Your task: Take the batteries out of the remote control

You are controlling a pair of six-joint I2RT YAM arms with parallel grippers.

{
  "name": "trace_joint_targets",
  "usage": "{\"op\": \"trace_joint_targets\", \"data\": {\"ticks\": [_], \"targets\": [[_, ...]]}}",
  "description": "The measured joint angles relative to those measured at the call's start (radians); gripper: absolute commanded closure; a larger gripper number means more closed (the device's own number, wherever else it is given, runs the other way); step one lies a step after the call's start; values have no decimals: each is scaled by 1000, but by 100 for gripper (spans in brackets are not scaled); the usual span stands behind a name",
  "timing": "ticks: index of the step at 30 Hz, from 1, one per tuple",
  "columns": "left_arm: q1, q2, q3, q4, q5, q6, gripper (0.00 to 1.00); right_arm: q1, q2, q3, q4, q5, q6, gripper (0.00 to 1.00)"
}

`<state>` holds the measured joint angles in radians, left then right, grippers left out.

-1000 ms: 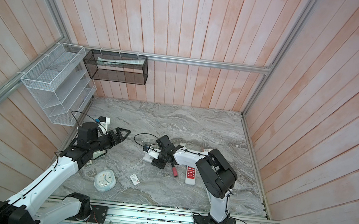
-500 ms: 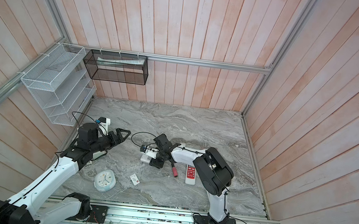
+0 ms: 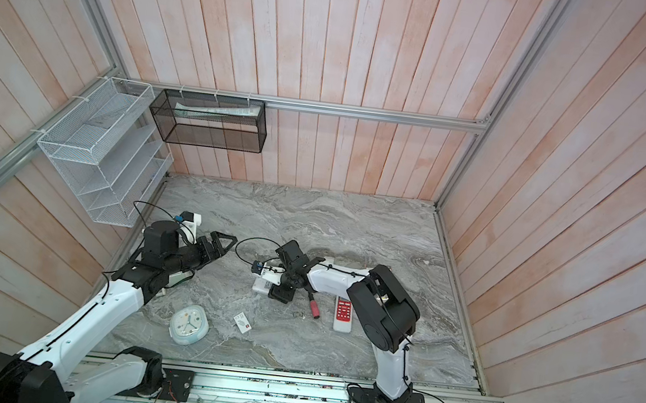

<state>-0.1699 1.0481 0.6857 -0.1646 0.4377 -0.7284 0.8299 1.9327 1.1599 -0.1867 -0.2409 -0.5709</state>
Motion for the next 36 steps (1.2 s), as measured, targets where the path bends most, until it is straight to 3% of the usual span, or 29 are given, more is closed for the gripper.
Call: {"op": "trace_joint_targets", "data": {"ticks": [18,36], "targets": [[0,0,0,0,3,3,2,2,-135,-142,0,193,-6,29],[0,7,0,4,19,6,0,-10,-182,-207,53,277,48,29]]}}
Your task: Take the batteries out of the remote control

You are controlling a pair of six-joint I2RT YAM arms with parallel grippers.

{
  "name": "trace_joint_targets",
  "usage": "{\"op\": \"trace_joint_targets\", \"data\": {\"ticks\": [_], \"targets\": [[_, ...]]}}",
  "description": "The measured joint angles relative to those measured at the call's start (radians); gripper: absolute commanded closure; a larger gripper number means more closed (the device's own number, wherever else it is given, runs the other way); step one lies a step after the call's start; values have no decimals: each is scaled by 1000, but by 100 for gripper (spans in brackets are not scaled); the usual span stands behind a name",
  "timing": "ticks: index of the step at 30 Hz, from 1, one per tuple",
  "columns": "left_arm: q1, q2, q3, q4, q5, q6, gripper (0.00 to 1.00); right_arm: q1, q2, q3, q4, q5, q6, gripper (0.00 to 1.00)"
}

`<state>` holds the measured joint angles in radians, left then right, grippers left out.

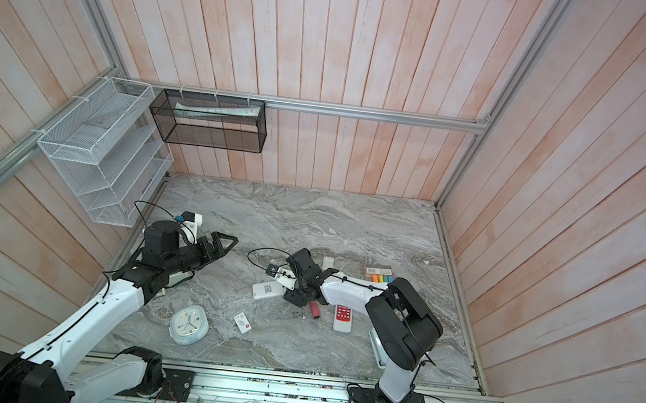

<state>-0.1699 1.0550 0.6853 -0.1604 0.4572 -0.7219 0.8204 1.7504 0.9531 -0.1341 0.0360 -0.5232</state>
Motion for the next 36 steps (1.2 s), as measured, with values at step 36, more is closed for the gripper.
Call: {"op": "trace_joint_targets", "data": {"ticks": [36], "targets": [[-72,87,-17,72,31,-57,3,8,-441,-351,-5,41,949,61]]}}
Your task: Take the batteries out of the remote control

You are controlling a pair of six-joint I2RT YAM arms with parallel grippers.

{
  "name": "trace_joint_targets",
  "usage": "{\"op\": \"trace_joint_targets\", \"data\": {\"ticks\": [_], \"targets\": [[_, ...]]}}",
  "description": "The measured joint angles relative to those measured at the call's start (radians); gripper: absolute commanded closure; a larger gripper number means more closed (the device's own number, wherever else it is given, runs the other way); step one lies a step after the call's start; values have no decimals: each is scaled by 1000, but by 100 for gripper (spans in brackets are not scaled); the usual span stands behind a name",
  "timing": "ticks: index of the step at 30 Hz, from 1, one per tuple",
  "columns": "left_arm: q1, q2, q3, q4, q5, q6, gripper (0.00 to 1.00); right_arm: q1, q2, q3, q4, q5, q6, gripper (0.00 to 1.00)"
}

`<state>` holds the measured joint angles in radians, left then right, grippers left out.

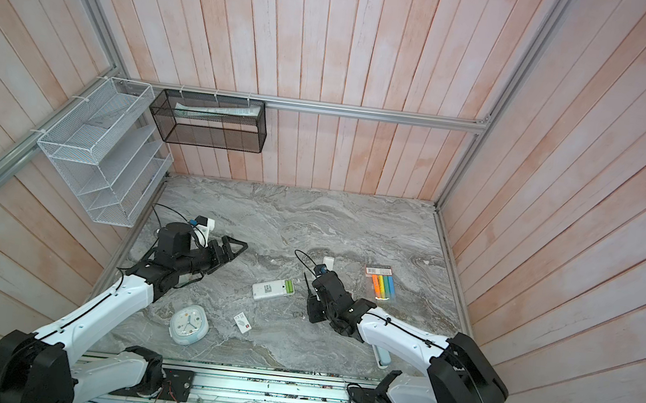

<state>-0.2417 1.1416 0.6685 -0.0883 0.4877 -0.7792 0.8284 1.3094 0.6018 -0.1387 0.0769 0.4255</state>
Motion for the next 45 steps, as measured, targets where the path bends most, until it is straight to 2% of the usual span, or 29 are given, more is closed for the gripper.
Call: {"op": "trace_joint_targets", "data": {"ticks": [11,14,20,23,34,45], "targets": [[-21,23,0,24,-6,-11,4,3,76,-58,77,0,45,66],[-21,24,0,29,-6,-11,3,3,94,-65,98,0,53,72],[-23,24,0,41,-5,-15,4,3,109,-63,127,0,59,91],[-23,24,-7,64,3,-15,4,3,108,-60,121,-8,58,95],[-32,40,-75,198,14,-63,11,3,-16,14,114,-186,23,95],[-89,65,-169,454,12,-195,22,-1,-21,63,208,-409,53,95]]}}
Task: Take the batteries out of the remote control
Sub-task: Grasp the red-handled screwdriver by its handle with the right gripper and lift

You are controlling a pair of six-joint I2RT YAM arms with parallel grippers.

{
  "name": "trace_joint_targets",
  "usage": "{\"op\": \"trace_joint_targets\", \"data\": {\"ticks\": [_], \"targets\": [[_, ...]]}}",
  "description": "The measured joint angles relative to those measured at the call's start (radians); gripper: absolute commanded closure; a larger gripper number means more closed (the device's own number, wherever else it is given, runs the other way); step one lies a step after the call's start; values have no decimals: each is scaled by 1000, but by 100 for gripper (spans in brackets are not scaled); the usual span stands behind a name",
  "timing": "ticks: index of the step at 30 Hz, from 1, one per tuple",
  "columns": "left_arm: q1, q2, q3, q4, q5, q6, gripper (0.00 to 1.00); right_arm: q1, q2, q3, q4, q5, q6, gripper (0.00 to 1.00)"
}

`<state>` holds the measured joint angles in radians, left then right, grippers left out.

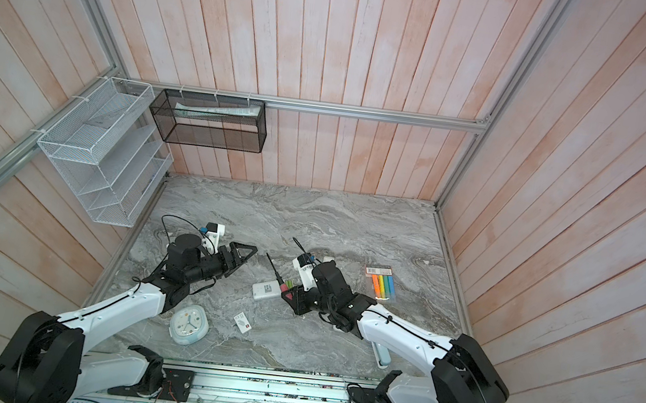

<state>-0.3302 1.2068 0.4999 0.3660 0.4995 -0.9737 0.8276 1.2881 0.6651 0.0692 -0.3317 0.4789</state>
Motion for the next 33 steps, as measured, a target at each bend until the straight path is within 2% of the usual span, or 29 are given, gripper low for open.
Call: {"op": "trace_joint_targets", "data": {"ticks": [7,15,24,33], "targets": [[-26,3,-14,126,-26,-41,29,-15,0,3,62,-85,24,95],[-63,76,-14,246,-37,-60,37,-17,0,16,87,-117,31,95],[-71,98,-48,362,-42,-103,59,-24,0,24,105,-142,45,95],[-71,98,-54,405,-52,-124,73,-26,11,24,132,-168,53,95]]}}
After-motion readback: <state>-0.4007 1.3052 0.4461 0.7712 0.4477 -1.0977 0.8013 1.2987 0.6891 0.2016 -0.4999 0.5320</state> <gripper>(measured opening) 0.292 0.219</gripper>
